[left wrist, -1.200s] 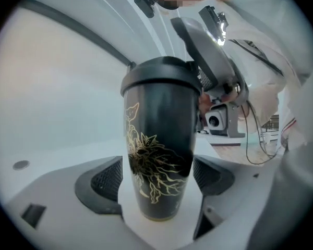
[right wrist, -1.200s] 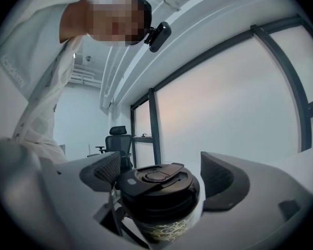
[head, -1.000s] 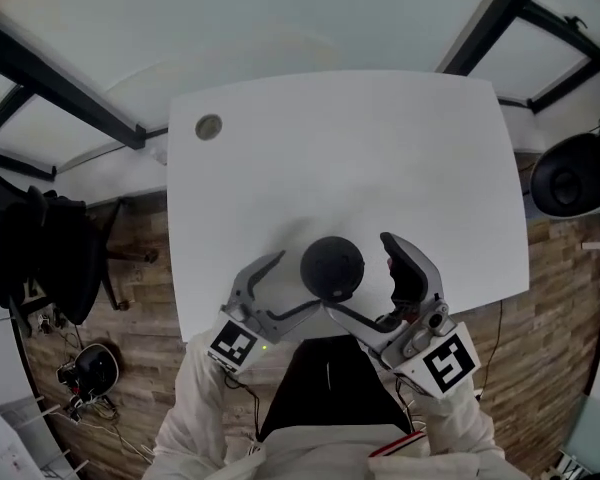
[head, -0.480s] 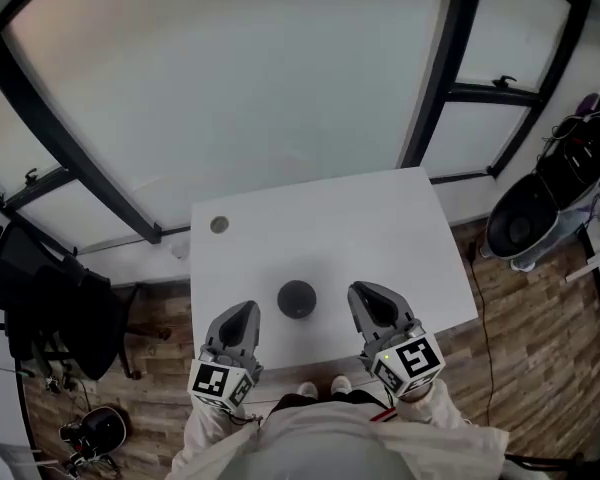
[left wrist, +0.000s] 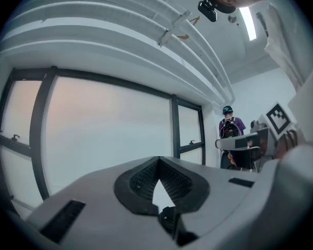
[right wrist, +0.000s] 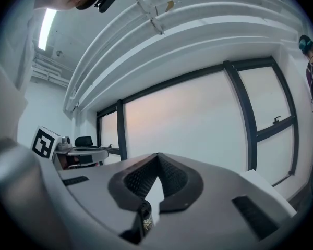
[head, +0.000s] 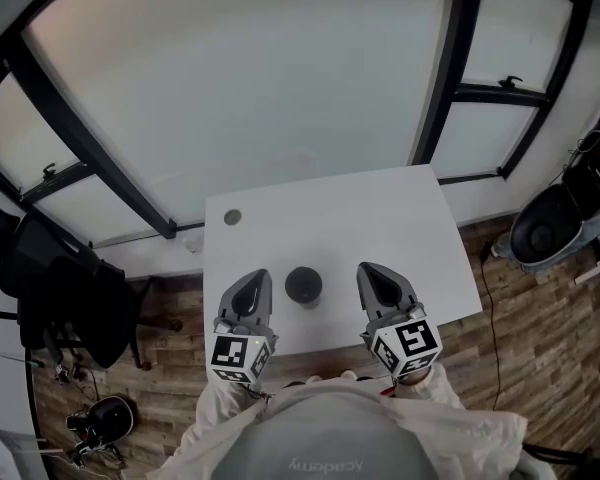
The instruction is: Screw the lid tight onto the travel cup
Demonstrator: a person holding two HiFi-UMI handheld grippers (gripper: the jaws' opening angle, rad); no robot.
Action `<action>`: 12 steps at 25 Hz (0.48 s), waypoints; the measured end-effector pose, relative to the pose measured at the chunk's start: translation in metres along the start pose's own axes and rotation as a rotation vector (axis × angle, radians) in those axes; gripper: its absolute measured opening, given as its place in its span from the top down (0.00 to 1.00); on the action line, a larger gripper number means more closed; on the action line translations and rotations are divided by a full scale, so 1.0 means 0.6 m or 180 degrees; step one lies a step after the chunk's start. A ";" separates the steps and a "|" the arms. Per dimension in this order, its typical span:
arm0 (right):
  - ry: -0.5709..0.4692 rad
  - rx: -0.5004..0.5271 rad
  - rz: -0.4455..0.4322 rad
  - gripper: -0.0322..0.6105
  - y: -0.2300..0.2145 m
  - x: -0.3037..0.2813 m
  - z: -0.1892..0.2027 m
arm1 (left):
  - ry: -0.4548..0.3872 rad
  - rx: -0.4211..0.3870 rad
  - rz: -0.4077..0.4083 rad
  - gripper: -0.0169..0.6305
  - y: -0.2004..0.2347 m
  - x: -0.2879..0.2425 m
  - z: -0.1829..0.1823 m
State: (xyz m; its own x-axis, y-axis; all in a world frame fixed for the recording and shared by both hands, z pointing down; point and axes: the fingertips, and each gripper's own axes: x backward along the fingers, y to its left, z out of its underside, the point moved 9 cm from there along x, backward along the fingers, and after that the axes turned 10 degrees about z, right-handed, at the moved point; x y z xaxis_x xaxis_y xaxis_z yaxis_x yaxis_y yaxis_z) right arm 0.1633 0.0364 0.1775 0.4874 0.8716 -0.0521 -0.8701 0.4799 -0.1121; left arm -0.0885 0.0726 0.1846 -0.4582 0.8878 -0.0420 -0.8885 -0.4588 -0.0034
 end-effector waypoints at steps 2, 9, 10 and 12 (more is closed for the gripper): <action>0.0015 0.0002 0.0034 0.92 -0.009 0.001 0.000 | 0.0011 -0.0067 -0.0063 0.96 -0.004 -0.005 -0.005; 0.0041 -0.0060 0.0079 0.92 -0.018 -0.008 0.010 | -0.0010 -0.0110 -0.0254 0.96 0.002 0.001 -0.006; 0.0053 -0.0065 0.0084 0.92 -0.017 -0.009 0.012 | -0.0015 -0.0099 -0.0267 0.96 0.002 0.004 -0.005; 0.0069 -0.0076 0.0079 0.92 -0.015 -0.011 0.015 | -0.0010 -0.0088 -0.0288 0.96 0.002 0.007 -0.002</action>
State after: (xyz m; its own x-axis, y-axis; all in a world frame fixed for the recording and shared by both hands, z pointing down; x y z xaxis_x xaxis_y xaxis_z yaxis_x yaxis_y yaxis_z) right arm 0.1675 0.0275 0.1880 0.4673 0.8808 -0.0766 -0.8802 0.4553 -0.1342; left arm -0.0913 0.0760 0.1832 -0.3762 0.9258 -0.0370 -0.9254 -0.3774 -0.0346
